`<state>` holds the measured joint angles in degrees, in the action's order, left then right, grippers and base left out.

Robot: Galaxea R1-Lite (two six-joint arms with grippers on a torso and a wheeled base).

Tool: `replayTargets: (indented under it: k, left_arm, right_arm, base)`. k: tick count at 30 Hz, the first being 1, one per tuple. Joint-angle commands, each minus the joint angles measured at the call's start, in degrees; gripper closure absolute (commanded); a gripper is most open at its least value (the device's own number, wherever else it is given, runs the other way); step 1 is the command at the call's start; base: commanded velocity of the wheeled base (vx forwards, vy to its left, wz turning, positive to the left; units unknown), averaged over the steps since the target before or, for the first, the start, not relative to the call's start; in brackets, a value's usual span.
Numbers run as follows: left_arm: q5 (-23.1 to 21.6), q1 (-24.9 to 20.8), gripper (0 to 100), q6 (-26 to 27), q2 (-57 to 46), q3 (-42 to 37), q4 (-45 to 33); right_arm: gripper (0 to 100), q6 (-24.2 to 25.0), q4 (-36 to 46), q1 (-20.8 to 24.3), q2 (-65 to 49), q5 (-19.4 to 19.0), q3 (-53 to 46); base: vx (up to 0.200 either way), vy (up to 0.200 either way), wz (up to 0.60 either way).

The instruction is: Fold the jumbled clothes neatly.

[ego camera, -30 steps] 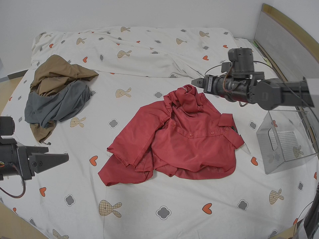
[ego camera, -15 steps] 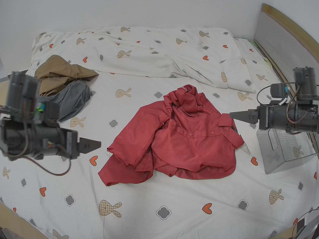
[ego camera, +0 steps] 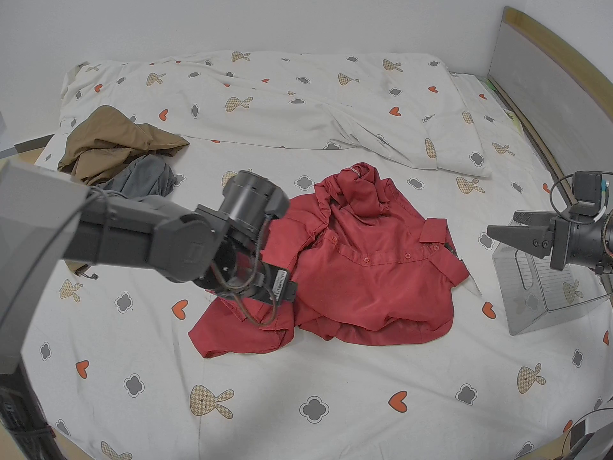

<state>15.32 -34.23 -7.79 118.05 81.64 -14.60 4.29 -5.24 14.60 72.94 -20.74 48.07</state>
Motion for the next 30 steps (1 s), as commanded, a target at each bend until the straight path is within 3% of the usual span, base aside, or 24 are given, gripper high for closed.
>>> replayTargets:
  k: [1, 11, 21, 22, 30]
  left_arm:
    - [1.55, -1.98, 0, 1.2, 11.58, 8.54, -3.33]
    - [5.42, -0.31, 0, 4.01, 14.92, 14.34, -6.75]
    - [5.59, 1.54, 0, 4.45, 18.53, 18.29, -6.84]
    - [5.59, 1.62, 100, 4.54, 18.62, 18.38, -6.75]
    - [5.59, 3.12, 100, 4.63, 17.12, 18.38, -6.84]
  right_arm:
    - [0, -0.51, 0.06, -0.81, -5.26, -0.62, -1.05]
    - [0, -0.51, 0.06, -0.81, -6.49, -0.62, -0.96]
    - [0, -0.51, 0.06, -0.81, -6.4, -0.62, -0.96]
    - [0, -0.51, 0.06, -0.81, -6.32, -0.62, -0.96]
    - [0, -0.51, 0.06, -0.72, -5.96, -0.71, -1.05]
  base:
    - [0.0, 0.0, 0.0]
    - [0.0, 0.0, 0.0]
    - [0.0, 0.0, 0.0]
    - [0.0, 0.0, 0.0]
    - [0.0, 0.0, 0.0]
